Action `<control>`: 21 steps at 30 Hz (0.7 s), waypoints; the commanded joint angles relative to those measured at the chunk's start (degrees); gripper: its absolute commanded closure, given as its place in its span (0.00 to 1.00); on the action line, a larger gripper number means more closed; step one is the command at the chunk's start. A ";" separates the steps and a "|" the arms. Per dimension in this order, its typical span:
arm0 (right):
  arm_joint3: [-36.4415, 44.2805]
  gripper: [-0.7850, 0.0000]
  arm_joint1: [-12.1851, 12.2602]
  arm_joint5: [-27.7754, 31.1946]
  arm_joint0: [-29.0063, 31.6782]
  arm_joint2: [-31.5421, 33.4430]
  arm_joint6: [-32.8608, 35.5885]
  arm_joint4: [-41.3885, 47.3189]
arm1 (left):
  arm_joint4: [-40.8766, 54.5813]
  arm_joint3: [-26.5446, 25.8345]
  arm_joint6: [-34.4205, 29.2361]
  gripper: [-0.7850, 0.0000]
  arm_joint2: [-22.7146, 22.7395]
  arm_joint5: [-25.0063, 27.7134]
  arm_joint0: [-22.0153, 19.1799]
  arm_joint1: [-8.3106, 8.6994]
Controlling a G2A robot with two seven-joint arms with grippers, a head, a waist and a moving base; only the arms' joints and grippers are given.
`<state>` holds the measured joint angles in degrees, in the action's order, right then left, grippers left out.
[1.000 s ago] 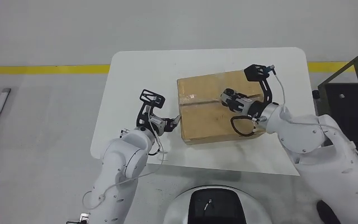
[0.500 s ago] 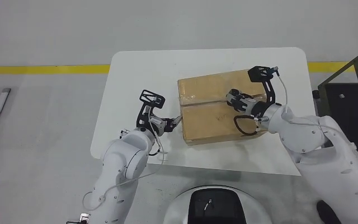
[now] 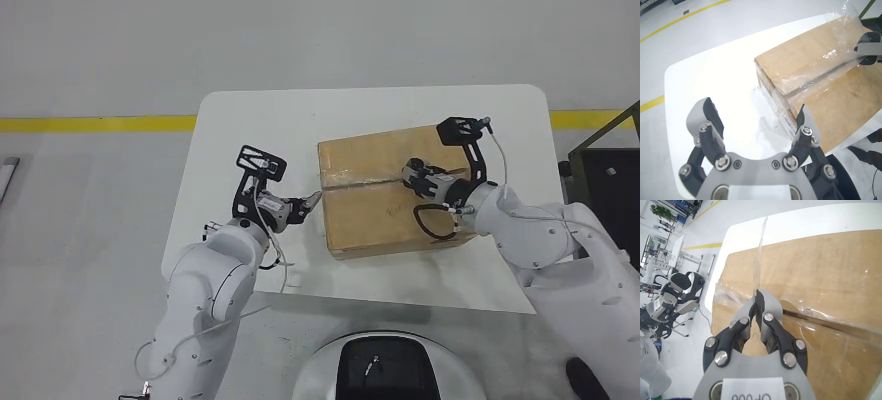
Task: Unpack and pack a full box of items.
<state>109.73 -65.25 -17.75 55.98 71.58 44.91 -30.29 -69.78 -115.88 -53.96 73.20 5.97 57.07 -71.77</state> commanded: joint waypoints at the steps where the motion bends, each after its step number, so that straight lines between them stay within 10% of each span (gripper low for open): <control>1: 0.15 1.00 0.01 -0.04 0.03 0.03 0.08 -0.21 | 0.99 0.18 0.29 0.86 -0.56 0.21 -0.82 -0.11; 2: 0.24 1.00 0.02 -0.04 0.09 0.05 0.19 -0.31 | 1.10 0.54 0.40 1.00 -1.06 0.35 -1.41 -0.17; 21: 1.51 1.00 0.17 -0.42 2.08 0.52 0.37 -2.04 | 1.88 6.97 2.79 1.00 -10.55 1.15 -8.34 -1.79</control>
<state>111.05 -65.08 -18.05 58.00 72.16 45.21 -32.26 -67.92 -109.09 -51.10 62.76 7.02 48.75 -73.55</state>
